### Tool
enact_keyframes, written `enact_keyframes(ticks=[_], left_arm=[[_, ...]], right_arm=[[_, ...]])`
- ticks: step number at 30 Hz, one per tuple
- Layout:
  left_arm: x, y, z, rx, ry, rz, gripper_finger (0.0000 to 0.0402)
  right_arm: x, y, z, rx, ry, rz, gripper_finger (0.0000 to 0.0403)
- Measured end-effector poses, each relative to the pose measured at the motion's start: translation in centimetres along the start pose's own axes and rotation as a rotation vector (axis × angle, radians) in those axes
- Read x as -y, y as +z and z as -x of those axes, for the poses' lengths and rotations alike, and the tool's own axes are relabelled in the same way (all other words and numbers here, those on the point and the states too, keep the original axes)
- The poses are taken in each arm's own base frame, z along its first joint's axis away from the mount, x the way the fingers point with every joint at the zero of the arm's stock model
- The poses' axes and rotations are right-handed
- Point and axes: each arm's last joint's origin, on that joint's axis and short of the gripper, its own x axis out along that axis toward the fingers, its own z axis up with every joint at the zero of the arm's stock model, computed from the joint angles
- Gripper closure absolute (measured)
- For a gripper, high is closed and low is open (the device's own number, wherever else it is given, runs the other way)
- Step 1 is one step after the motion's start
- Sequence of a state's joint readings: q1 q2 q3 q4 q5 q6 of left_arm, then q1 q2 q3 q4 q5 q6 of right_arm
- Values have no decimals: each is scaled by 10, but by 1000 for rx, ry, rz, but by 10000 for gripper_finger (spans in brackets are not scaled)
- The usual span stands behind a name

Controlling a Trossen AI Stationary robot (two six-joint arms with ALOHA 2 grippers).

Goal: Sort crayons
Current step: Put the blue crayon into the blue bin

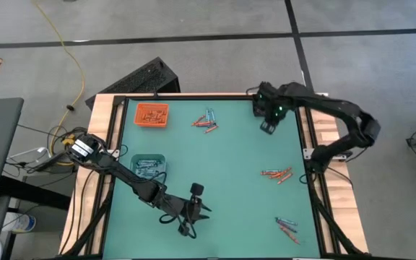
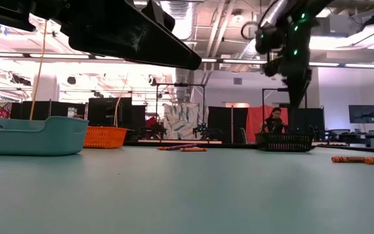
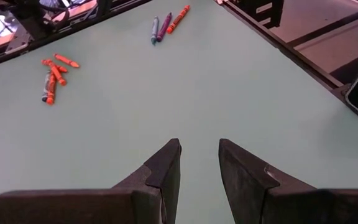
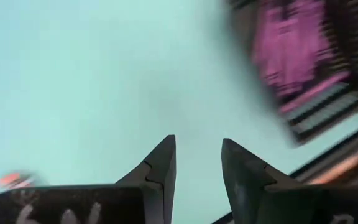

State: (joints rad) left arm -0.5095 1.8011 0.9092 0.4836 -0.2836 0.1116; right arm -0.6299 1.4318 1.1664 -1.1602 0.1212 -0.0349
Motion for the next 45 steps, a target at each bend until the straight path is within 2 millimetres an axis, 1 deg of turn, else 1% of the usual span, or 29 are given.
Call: enact_keyframes(ticks=[6, 13, 18, 22, 26, 29, 34, 37, 41, 45], left_arm=[[1, 0, 0, 2, -17, -7, 302], [1, 0, 0, 2, -18, -15, 302], [1, 0, 0, 4, -37, -18, 302], [1, 0, 0, 5, -37, -28, 302], [1, 0, 0, 5, -37, -42, 302], [1, 1, 0, 13, -36, -43, 302], [1, 1, 0, 16, -37, -43, 302], [1, 2, 0, 20, -39, -41, 302], [1, 4, 0, 42, -56, -36, 302], [1, 5, 0, 56, -62, -33, 302]], right_arm=[[-57, -22, 14, -77, 125, 39, 280], [-128, -53, 27, -147, 201, 120, 280], [-173, -89, 37, -168, 210, 141, 280], [-202, -121, 46, -157, 220, 126, 280], [-223, -151, 53, -114, 247, 158, 280], [-232, -171, 57, -62, 239, 169, 281], [-243, -199, 60, -31, 237, 74, 281], [-254, -217, 56, -45, 218, 67, 281], [-273, -239, 43, -103, 199, 133, 281], [-289, -256, 30, -149, 193, 173, 281]])
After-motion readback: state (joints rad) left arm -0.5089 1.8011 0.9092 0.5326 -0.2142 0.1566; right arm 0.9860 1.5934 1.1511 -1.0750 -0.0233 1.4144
